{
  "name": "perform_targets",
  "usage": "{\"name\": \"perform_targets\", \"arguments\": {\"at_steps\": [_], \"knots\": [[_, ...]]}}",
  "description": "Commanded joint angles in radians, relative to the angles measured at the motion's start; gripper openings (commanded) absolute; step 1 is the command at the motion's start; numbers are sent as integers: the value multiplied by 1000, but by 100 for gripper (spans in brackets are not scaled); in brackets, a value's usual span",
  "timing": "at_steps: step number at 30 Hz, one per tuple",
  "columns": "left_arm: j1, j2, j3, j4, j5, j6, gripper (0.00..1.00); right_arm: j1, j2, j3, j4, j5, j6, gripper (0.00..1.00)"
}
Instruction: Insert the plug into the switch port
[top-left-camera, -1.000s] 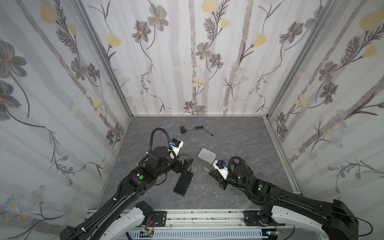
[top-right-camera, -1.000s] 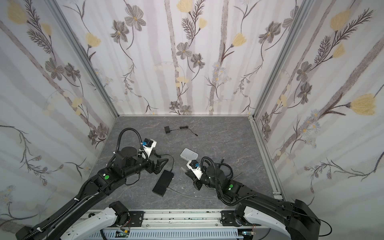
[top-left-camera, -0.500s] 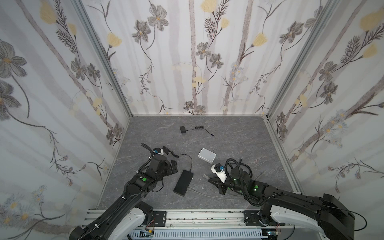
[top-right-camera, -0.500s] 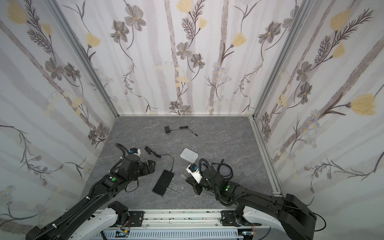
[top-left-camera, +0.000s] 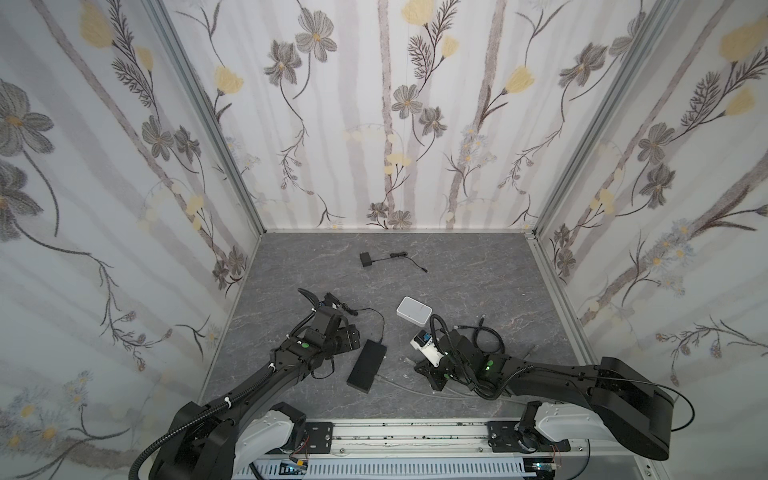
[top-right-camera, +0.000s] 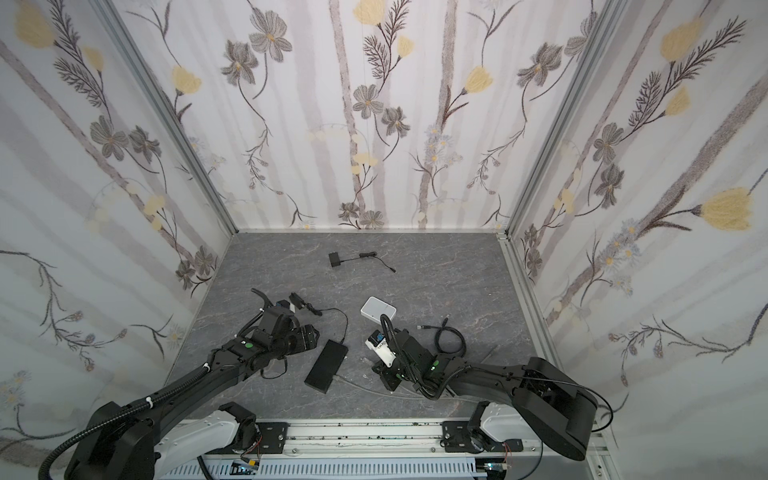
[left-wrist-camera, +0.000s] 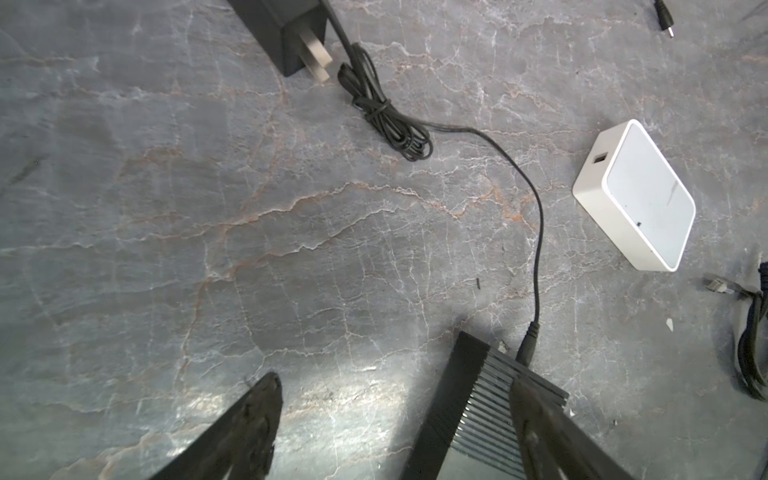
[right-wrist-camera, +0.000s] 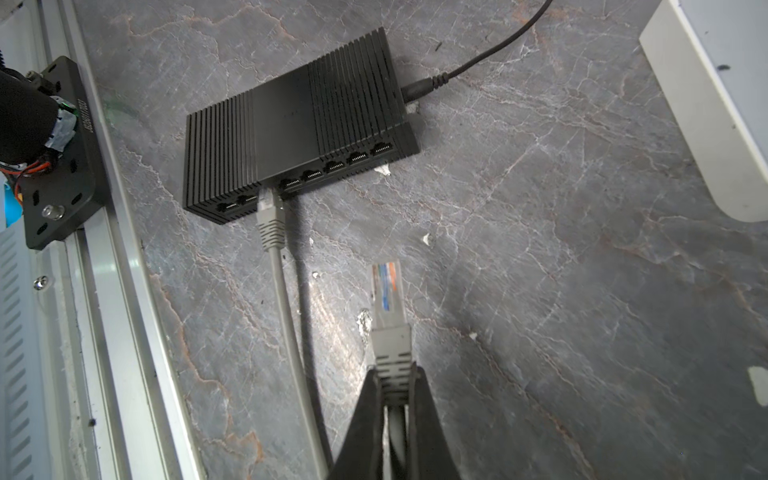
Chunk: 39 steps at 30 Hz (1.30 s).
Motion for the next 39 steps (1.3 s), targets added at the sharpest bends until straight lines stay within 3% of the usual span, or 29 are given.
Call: {"name": "perform_targets", "arguments": {"at_steps": [1,5,12,22,31,39], "knots": [[1,-30,-33,63,30,35,82,15,57,45,-20,2,-1,0],[0,-53,-98,139,83,18,72,75,171,151,-94,43,-56,0],[0,-9,-156,278,241,3,66,145,316,286,-157,115,-92,0],[-2,123,-127,282,270,1,44,147,362,356,-162,108,-121,0],[-17,159,-124,286,273,-20,42,150,386,378,-150,94,-124,0],[-32,171,-128,288,275,-27,40,150,384,388,-139,161,-107,0]]}}
